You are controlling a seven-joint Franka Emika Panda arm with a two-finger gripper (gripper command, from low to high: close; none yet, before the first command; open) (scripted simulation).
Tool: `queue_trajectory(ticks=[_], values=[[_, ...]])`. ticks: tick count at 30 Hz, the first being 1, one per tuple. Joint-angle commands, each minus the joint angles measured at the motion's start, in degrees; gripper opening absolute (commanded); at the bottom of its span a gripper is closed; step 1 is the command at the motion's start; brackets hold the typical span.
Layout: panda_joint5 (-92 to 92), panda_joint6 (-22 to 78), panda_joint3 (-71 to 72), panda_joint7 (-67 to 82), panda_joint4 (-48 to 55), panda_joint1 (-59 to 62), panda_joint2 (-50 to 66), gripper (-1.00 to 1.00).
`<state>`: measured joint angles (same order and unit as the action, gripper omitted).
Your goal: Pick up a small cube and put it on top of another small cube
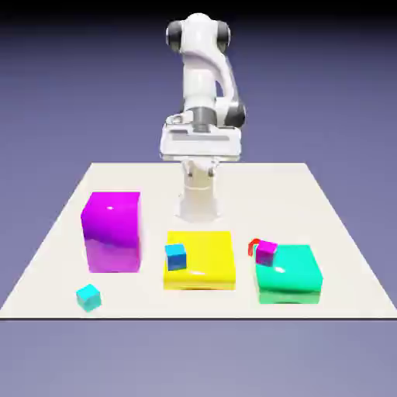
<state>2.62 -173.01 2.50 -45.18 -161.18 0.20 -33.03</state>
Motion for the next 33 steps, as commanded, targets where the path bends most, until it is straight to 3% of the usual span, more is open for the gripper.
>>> queue_trajectory(ticks=[1,33], values=[[2.17,0.83,2.08,-2.26,-0.15,0.74,-0.31,0.00],[71.61,27.21,68.53,-74.40,-4.78,24.41,-10.06,0.00]])
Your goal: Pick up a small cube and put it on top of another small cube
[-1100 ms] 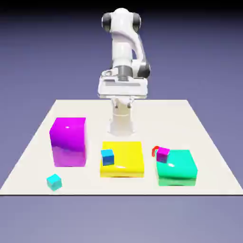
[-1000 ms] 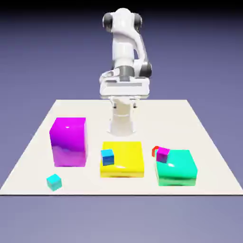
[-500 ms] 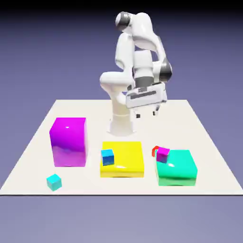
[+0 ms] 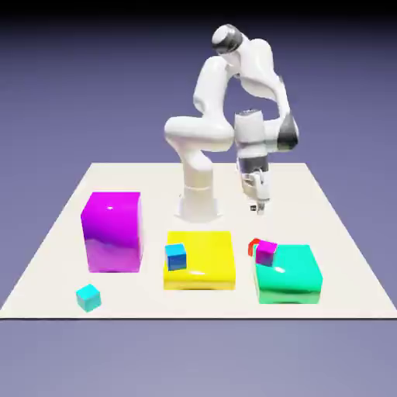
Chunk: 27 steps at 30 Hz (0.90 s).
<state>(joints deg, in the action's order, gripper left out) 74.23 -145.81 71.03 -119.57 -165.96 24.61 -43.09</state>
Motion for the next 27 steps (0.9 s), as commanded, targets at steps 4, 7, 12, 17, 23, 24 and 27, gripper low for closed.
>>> queue_trajectory(ticks=[4,7,12,17,23,24,27], values=[[8.68,3.30,8.31,-9.02,-0.58,2.96,-1.22,0.00],[15.19,5.77,14.54,-15.78,-1.01,5.18,-2.14,0.00],[24.69,9.38,23.63,-25.65,-1.65,8.42,-3.47,0.00],[31.66,11.04,31.93,-22.43,1.26,14.69,-6.99,0.00],[41.54,13.39,43.68,-17.86,5.39,23.58,-11.98,0.00],[41.54,13.39,43.68,-17.86,5.39,23.58,-11.99,-1.00],[38.05,12.56,39.53,-19.47,3.93,20.44,-10.22,-1.00]])
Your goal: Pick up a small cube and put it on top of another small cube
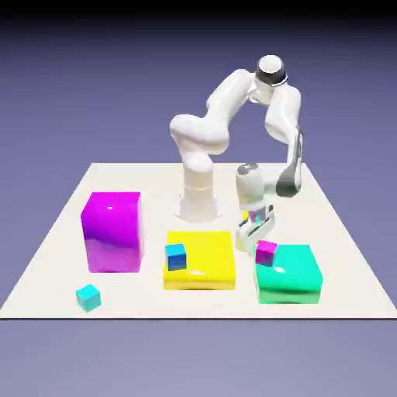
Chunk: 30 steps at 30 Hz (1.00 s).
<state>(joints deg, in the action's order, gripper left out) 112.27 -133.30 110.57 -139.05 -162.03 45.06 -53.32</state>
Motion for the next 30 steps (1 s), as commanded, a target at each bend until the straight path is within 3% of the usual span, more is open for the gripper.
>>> queue_trajectory(ticks=[1,8,30], values=[[-1.73,-0.36,-2.08,-0.80,-0.73,-1.57,0.88,-1.00],[-14.18,-3.18,-16.55,-6.08,-5.17,-11.83,7.37,-1.00],[-69.01,-6.78,-58.47,0.42,22.32,2.19,48.08,-1.00]])
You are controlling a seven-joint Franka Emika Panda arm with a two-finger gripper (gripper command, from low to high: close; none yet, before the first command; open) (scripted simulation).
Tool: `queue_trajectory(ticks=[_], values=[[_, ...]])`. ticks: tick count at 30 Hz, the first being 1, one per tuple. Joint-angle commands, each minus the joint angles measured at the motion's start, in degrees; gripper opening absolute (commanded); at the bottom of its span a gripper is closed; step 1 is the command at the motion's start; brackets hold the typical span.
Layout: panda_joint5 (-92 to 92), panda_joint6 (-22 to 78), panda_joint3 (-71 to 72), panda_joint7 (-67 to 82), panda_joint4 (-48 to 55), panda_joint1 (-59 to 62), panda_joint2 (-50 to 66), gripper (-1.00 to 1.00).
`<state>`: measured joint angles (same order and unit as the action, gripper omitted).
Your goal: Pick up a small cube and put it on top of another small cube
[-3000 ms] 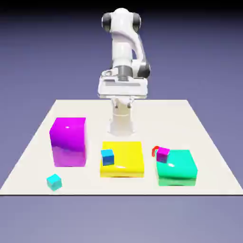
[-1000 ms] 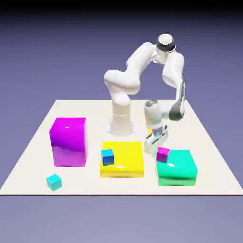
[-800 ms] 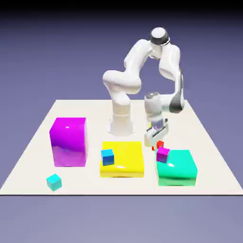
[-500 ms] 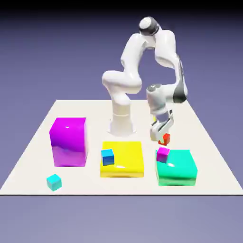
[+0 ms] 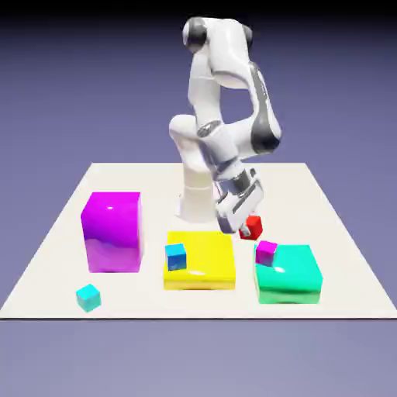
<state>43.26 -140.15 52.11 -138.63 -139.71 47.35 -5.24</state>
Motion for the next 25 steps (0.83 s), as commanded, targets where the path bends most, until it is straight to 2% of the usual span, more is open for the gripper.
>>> queue_trajectory(ticks=[1,15,17,22,23,25], values=[[-2.49,-0.10,-1.92,0.30,1.25,0.53,1.85,-1.00],[-37.36,-2.39,-28.59,4.44,18.74,9.44,27.76,-1.00],[-38.34,-2.46,-29.34,4.56,19.22,9.69,28.48,-1.00],[-40.81,-10.23,-31.78,3.28,20.06,6.56,37.10,-1.00],[-40.81,-10.23,-31.78,3.28,20.06,6.56,37.10,1.00],[-40.22,-8.36,-31.19,3.59,19.86,7.31,35.03,1.00]])
